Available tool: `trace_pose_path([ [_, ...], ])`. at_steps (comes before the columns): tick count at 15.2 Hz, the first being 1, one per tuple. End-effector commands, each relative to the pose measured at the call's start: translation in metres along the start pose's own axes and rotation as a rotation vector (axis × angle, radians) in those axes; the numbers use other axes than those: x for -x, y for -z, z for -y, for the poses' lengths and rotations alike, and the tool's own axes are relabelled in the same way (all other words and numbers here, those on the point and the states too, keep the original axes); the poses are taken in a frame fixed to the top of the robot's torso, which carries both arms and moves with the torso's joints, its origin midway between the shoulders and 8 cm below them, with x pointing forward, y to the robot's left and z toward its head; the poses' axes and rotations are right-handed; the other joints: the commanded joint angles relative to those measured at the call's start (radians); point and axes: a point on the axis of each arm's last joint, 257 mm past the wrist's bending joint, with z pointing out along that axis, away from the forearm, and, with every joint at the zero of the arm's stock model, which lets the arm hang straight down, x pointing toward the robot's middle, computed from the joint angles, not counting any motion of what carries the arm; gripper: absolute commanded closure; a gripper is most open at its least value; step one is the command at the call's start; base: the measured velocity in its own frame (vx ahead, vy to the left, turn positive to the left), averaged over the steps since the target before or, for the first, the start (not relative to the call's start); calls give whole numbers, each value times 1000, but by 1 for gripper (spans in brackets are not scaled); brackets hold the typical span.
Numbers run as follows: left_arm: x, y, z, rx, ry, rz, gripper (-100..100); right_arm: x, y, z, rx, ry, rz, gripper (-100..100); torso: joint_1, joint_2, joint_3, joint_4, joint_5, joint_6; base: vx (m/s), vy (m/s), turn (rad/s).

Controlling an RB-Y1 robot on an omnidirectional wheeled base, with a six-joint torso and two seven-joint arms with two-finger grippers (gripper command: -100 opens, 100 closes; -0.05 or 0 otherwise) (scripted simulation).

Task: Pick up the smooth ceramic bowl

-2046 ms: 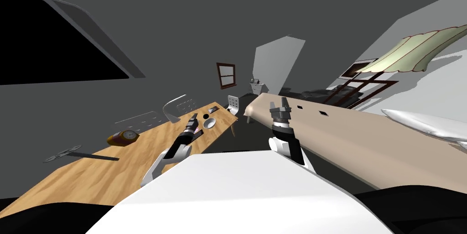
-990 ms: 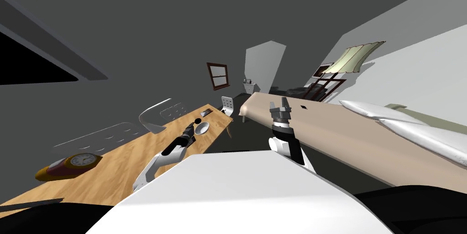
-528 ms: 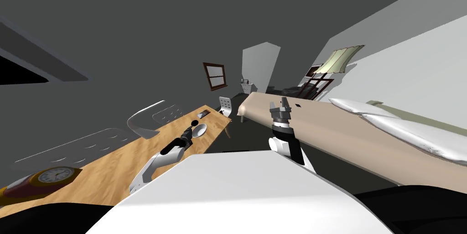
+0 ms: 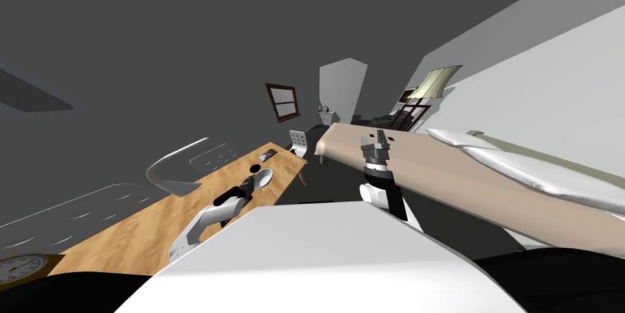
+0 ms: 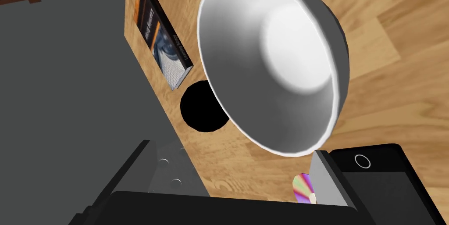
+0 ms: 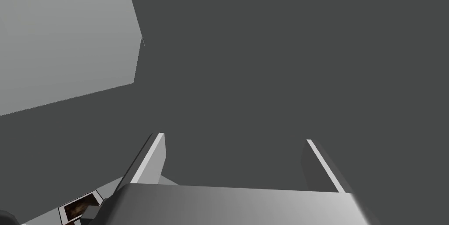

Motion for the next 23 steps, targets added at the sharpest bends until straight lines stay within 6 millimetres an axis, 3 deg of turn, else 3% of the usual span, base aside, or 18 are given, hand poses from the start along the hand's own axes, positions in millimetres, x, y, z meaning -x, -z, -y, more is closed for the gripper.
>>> trace_pose_path([
  [1, 9, -1, -19, 64, 20, 10, -100, 0, 0, 0, 0, 0, 0, 0, 0, 0, 0, 0, 0, 0, 26, -4, -149],
  [9, 29, 1, -76, 266, 76, 35, -100, 0, 0, 0, 0, 0, 0, 0, 0, 0, 0, 0, 0, 0, 24, 0, -120],
  [18, 42, 13, -128, 451, 138, 51, -100, 0, 0, 0, 0, 0, 0, 0, 0, 0, 0, 0, 0, 0, 21, 4, -103],
  [23, 41, 4, -133, 449, 146, 56, -100, 0, 0, 0, 0, 0, 0, 0, 1, 1, 1, 0, 0, 0, 3, 11, -46],
])
